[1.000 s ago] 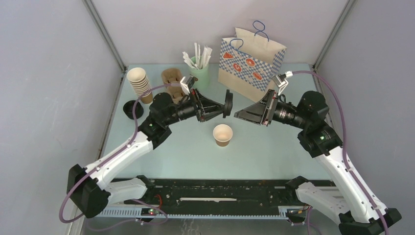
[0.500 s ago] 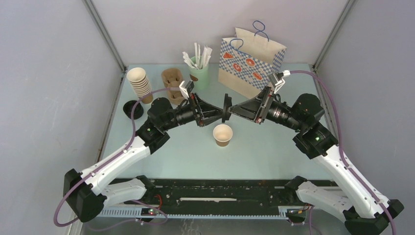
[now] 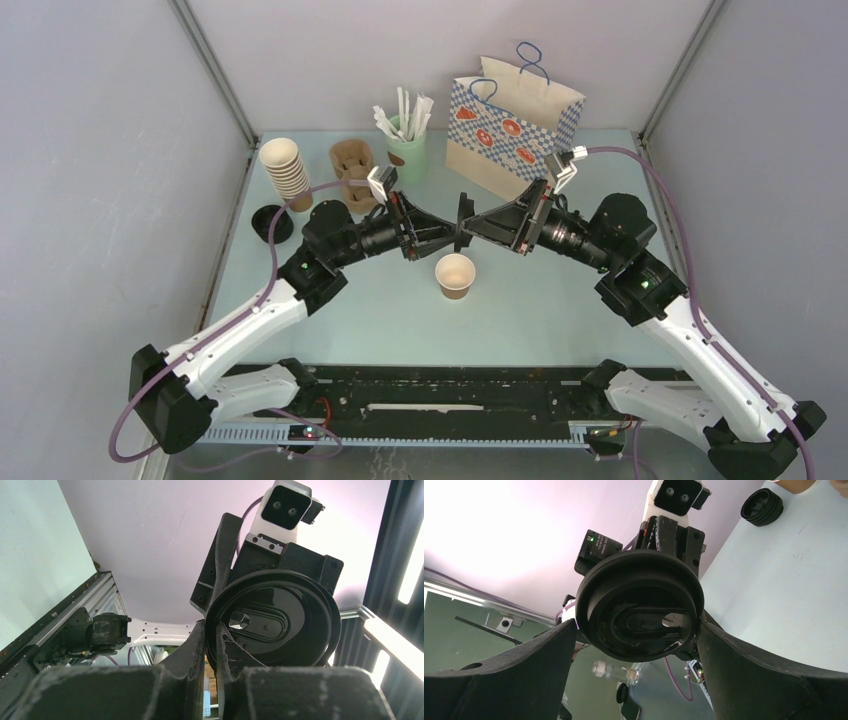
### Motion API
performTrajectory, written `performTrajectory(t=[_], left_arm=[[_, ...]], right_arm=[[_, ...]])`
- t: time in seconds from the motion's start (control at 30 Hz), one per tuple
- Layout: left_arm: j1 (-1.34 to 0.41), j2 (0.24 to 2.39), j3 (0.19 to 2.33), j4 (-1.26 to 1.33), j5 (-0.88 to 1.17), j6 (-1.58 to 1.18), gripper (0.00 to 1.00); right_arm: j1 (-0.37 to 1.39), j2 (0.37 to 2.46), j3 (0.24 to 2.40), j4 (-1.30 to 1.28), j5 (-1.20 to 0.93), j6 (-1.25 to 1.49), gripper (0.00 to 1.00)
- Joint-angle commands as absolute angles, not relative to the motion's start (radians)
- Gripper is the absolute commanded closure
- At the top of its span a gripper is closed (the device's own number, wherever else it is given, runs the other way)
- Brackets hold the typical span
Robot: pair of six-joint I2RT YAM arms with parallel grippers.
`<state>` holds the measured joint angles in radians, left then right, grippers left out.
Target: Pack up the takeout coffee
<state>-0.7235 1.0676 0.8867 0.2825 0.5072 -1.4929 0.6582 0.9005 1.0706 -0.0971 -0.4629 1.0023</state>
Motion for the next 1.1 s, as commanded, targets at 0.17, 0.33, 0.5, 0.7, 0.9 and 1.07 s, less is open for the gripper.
performTrajectory(t=[0.17,0.33,0.5,0.7,0.9,1.07], left_arm=[[-0.731,1.038,0.844,0.349,0.499,-1.515,0.87],[-0.732,1.034,0.845,0.348,0.498,-1.517,0.87],[-0.738,1.029,0.841,0.338,0.487,-1.511,0.87],[-0.744,1.023,0.851,0.307,0.479,-1.489,0.87],[-0.743,1.015,0.851,0.279,0.469,-1.475,0.88],[-0.744,1.012,0.856,0.256,0.465,-1.462,0.87]], right_arm=[[0.668,0.854,1.034,-0.009,-0.435,1.038,0.0],[0.667,0.857,1.032,-0.009,-0.437,1.041,0.06],[0.667,0.864,1.032,-0.016,-0.432,1.039,0.1],[0.669,0.868,1.032,-0.023,-0.426,1.036,0.13],[0.67,0.867,1.032,-0.056,-0.41,1.028,0.17],[0.673,0.876,1.032,-0.054,-0.407,1.026,0.23]])
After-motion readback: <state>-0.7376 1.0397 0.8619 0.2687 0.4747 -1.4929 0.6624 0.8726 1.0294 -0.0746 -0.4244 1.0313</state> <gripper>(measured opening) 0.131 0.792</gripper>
